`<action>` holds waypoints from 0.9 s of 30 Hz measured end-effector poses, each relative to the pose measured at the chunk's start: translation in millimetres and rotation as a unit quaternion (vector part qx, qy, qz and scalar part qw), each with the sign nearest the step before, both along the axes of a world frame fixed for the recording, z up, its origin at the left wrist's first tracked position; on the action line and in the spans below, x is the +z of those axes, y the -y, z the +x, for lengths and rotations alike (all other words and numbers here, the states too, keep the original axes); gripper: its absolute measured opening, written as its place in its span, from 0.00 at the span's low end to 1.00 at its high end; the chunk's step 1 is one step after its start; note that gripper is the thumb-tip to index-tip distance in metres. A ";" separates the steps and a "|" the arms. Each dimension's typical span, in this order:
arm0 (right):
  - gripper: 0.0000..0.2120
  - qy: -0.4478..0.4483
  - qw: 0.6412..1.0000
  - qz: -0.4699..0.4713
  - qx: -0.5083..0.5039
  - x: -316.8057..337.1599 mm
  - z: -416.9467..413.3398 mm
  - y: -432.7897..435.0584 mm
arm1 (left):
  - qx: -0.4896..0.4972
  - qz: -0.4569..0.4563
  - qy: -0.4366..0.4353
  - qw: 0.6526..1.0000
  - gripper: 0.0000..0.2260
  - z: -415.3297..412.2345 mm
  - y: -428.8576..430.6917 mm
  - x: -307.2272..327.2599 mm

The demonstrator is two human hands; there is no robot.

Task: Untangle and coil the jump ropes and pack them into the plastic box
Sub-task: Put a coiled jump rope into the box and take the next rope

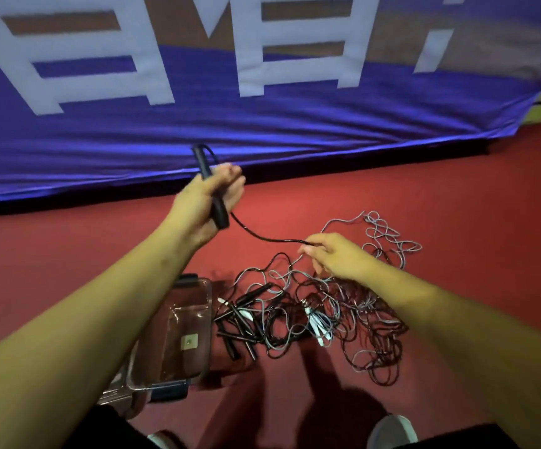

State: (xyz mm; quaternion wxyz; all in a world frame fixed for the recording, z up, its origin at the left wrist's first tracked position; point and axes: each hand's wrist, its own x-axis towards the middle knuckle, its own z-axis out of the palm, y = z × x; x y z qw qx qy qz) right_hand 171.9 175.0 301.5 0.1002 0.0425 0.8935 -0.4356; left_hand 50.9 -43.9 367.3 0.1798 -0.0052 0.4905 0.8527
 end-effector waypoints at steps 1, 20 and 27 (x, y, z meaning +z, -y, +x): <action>0.10 -0.016 1.000 0.008 0.021 12.9 0.6 7.6 | -0.041 -0.077 -0.043 0.995 0.05 11.1 -2.3 -6.3; 0.13 0.075 0.993 0.095 0.007 7.5 24.0 -36.6 | 0.006 -0.192 -0.075 0.978 0.11 1.1 74.2 1.9; 0.11 -0.020 1.000 0.003 -0.015 28.2 16.4 -4.8 | -0.065 -0.554 -0.150 0.816 0.08 3.8 82.2 -26.2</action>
